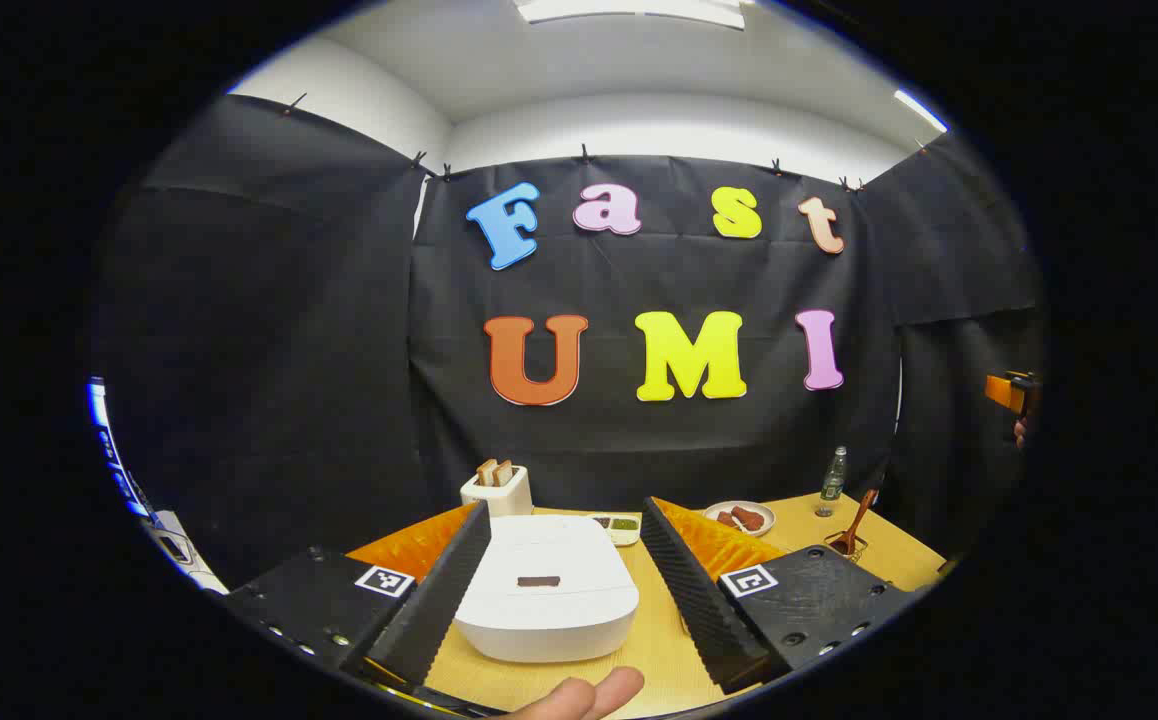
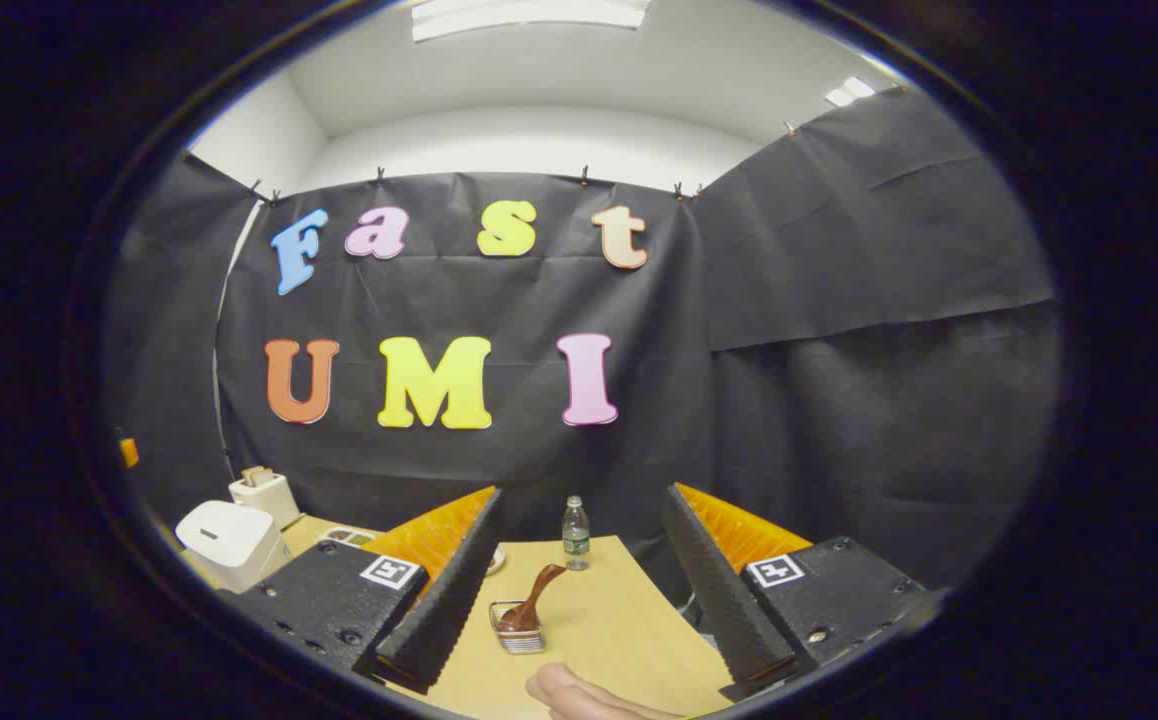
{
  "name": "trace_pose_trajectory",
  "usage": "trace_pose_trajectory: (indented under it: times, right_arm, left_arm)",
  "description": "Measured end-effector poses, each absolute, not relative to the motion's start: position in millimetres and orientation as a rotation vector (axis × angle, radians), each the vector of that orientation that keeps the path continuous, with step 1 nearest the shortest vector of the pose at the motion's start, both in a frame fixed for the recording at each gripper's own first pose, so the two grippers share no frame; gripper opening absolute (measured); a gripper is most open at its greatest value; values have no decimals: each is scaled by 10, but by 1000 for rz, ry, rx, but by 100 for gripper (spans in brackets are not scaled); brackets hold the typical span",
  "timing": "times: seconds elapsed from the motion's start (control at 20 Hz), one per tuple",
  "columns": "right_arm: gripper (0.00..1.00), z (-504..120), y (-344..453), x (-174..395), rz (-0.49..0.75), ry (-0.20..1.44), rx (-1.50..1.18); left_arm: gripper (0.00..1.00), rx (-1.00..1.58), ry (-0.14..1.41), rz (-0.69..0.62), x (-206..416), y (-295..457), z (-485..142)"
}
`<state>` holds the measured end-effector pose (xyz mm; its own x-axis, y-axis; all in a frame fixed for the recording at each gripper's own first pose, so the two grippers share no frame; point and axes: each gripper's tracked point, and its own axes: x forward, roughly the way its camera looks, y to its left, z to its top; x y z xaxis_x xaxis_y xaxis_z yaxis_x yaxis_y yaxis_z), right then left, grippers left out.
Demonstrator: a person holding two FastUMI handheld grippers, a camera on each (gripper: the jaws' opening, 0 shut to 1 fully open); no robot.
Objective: Close the left gripper, press the button to open the rice cooker; take a wooden spoon from the chopstick holder with the right hand, scoop a spoonful of rice and pour it into the rice cooker, then put the wooden spoon back into the chopstick holder.
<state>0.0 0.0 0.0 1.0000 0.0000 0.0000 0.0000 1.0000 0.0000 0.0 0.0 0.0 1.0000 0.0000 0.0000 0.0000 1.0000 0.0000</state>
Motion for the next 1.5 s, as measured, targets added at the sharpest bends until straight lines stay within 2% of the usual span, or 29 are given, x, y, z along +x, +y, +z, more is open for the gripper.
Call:
trace_pose_trajectory:
  times: [0.05, 0.75, 0.85, 0.9, 1.0, 1.1, 1.4, 1.5]
  right_arm:
    - [100, -20, -23, 16, -6, 1, 3]
    - [100, -5, 0, -6, 10, -7, -12]
    - [100, -11, 27, -35, 23, -6, -6]
    - [100, 12, 32, -43, 28, -14, -8]
    - [100, 42, 37, -52, 30, -28, -17]
    - [100, -16, 84, -103, 42, -18, -7]
    - [100, 41, 149, -218, 70, -45, -17]
    - [100, 20, 175, -229, 77, -48, -23]
  left_arm:
    - [96, 1, -1, -5, 4, -2, 6]
    - [96, -38, 18, -46, 114, 35, -39]
    - [93, -42, 35, -97, 141, -102, -58]
    - [72, -43, 44, -120, 157, -154, -71]
    - [53, -28, 48, -114, 203, -119, -76]
    - [49, -9, 53, -96, 230, -88, -116]
    - [50, 28, 77, -57, 353, -49, -207]
    - [8, -5, 101, -15, 414, 76, -294]
